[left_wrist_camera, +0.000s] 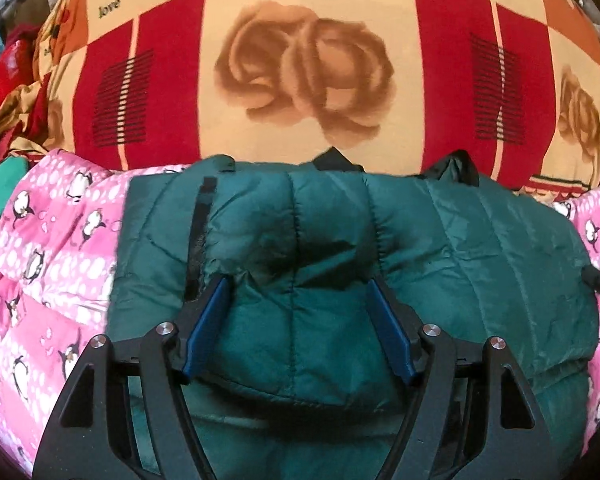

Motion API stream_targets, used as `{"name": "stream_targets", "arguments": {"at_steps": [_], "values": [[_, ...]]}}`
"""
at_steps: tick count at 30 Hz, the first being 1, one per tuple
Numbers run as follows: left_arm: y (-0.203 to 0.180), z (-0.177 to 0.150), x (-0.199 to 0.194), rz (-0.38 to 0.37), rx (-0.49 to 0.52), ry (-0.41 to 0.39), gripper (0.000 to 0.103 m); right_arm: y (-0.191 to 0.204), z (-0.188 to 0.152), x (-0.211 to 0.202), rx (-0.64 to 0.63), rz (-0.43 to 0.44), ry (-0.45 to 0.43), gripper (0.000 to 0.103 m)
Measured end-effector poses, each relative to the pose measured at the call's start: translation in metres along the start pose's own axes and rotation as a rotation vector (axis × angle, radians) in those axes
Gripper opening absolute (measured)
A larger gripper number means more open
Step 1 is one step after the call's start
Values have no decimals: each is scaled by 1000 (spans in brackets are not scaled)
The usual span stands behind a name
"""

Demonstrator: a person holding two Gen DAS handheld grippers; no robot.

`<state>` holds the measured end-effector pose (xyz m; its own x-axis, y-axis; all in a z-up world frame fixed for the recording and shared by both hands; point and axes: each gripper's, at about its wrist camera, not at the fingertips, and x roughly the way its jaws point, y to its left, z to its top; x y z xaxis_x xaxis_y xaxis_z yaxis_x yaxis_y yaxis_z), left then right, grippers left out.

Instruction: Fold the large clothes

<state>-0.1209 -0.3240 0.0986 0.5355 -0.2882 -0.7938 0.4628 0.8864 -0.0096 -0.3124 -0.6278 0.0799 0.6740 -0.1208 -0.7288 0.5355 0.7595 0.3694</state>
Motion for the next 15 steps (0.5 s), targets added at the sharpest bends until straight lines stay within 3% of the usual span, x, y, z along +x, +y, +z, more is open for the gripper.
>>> {"name": "stream_targets", "arguments": {"at_steps": [4,7,10,15], "values": [[6,-1,-5,34,-2,-18,71,39,4,-33,-149,29,-37,32],[12,-7,-3,73,-13,-8,71,67,-8,-35,-246,81,-14,43],[17,-12,1,70,-28,-7,71,86,-23,-17,-299,113,44,43],[21,-18,7,55,-44,-7,77,99,-44,23,-392,44,105,43]]}}
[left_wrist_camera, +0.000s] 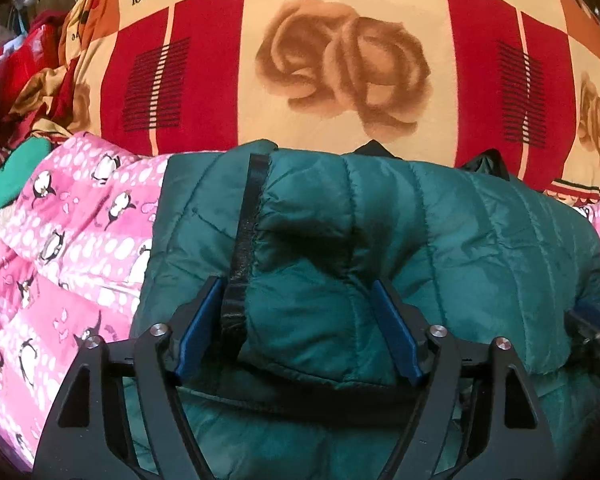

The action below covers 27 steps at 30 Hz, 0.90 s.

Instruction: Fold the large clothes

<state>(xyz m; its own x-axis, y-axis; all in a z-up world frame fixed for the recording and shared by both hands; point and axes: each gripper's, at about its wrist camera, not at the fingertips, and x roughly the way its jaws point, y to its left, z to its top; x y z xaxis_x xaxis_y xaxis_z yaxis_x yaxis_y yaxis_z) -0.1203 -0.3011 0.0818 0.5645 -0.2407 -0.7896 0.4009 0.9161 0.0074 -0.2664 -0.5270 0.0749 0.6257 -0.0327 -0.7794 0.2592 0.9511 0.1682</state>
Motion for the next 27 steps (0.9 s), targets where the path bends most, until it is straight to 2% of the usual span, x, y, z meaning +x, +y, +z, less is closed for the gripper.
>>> {"name": "stream_targets", "arguments": {"at_steps": [5,8,11,13,21,27], "values": [[-1,1,-2,5,7,3,77,2,1,0,-15,-19,1,43],[1,4,-9,8,5,-18,77,-6,6,-20,42,9,-65,43],[2,9,-11,15,1,-35,77,-18,10,-34,91,-20,-142,46],[1,11,-5,20,5,-25,77,-25,11,-34,113,-34,-153,46],[-7,14,13,16,22,-14,78,-37,11,-2,125,-77,-126,46],[-19,14,21,29,48,-15,79,-54,5,9,216,-65,-107,46]]}}
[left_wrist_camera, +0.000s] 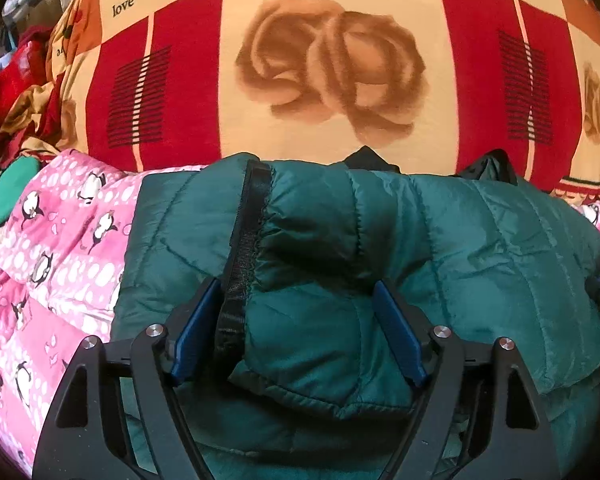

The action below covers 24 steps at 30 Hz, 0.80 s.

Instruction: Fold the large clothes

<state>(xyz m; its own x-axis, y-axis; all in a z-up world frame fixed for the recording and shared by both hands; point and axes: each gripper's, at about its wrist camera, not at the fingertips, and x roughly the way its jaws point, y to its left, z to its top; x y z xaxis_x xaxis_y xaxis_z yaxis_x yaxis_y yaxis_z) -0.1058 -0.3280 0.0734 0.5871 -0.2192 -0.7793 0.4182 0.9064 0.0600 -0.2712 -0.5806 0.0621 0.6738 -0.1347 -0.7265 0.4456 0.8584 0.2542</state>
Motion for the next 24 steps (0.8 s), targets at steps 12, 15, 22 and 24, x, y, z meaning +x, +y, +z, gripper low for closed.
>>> {"name": "stream_targets", "arguments": {"at_steps": [12,15,22,24], "values": [[24,-5,-31,-74,-70,6,79,35,-2,-54,-123,-40,-29,47],[28,-13,-30,-56,-62,27,79,42,-11,-55,-157,-43,-15,47],[32,-23,-25,-59,-74,32,79,35,-31,-34,-171,-65,27,47],[33,-23,-26,-65,-77,38,79,35,-31,-32,-166,-65,27,47]]}}
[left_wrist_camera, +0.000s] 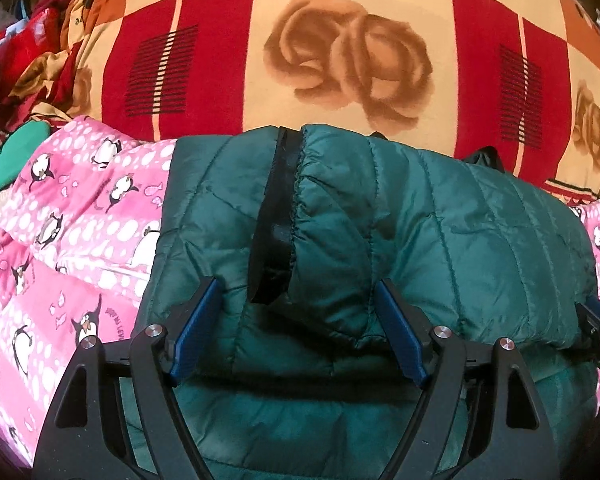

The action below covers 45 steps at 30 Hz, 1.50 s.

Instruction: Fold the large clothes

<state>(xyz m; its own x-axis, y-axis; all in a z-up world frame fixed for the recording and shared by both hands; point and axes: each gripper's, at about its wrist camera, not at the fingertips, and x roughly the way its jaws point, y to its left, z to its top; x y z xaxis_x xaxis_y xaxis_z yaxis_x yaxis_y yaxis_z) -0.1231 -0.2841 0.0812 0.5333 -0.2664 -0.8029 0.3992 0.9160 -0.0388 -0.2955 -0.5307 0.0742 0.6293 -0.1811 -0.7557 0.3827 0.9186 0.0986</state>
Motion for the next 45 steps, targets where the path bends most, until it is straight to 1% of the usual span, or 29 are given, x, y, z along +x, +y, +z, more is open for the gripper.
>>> {"name": "stream_targets", "arguments": {"at_steps": [4,5,6,7,8,11,16,22,27,38,45], "values": [[9,0,-15,-33,-22,14,79,0,0,-13,11,2,-15,49],[11,-2,-19,-37,-25,14,79,0,0,-17,17,3,-18,56],[14,-4,-24,-40,-25,15,79,-1,0,-21,23,2,-21,67],[17,-6,-28,-38,-23,19,79,-2,-1,-27,30,0,-22,71],[20,-8,-33,-34,-18,23,79,-1,-2,-32,34,-1,-23,73],[29,-21,-46,-17,-1,35,79,4,-7,-43,23,0,-16,73],[39,-48,-60,-2,38,63,79,11,-26,-57,21,-16,5,73],[46,-81,-77,-7,69,94,79,13,-52,-72,42,-29,32,73],[51,-100,-86,-8,75,101,79,12,-71,-82,65,-38,52,73],[65,-128,-100,3,74,109,79,13,-100,-97,87,-62,80,73],[76,-145,-112,-6,70,119,79,14,-113,-113,91,-67,91,73]]}}
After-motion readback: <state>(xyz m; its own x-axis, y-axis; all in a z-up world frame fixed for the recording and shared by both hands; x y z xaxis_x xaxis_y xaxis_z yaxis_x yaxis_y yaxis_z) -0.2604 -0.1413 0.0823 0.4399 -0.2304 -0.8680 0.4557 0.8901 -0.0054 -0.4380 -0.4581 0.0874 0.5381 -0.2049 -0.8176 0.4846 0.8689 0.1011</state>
